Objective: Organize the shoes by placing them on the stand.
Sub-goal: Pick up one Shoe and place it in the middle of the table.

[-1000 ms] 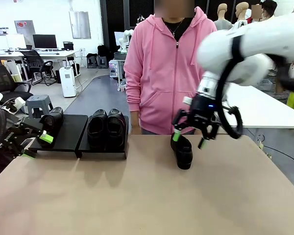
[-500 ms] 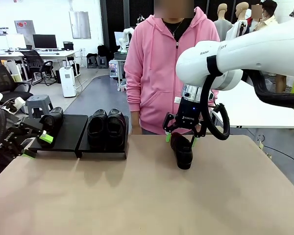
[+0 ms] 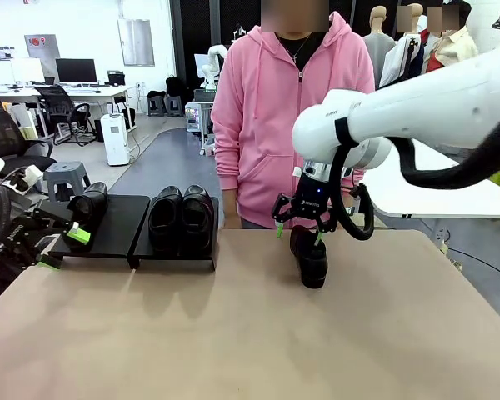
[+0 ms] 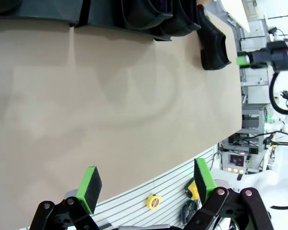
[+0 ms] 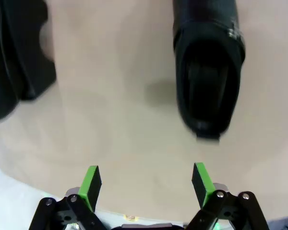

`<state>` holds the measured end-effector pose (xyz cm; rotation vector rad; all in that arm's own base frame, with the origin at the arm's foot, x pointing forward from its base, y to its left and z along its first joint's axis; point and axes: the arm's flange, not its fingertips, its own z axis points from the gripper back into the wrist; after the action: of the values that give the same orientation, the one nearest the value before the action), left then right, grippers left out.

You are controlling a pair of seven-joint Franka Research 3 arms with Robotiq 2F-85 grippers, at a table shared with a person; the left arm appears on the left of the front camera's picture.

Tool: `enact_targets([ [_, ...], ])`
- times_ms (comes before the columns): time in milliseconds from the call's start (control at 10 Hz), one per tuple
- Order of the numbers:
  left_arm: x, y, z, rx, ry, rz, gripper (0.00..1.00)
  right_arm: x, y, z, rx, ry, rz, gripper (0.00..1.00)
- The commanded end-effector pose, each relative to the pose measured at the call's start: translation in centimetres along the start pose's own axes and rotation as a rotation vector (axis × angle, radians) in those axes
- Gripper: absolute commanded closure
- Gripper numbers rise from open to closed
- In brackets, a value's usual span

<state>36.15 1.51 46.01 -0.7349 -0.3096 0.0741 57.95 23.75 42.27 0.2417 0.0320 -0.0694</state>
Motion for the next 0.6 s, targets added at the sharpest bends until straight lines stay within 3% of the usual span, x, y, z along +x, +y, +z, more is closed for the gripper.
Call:
enact_targets([
  [0, -0.1, 0.3, 0.3, 0.003, 0.004, -0.016, 0.0, 3.2, 0.8, -1.9, -0.06, -0.041, -0.025, 0.0],
  [500, -0.1, 0.3, 0.3, 0.003, 0.004, -0.016, 0.0, 7.7, 0.7, -7.1, -0.067, -0.009, -0.07, 0.0],
])
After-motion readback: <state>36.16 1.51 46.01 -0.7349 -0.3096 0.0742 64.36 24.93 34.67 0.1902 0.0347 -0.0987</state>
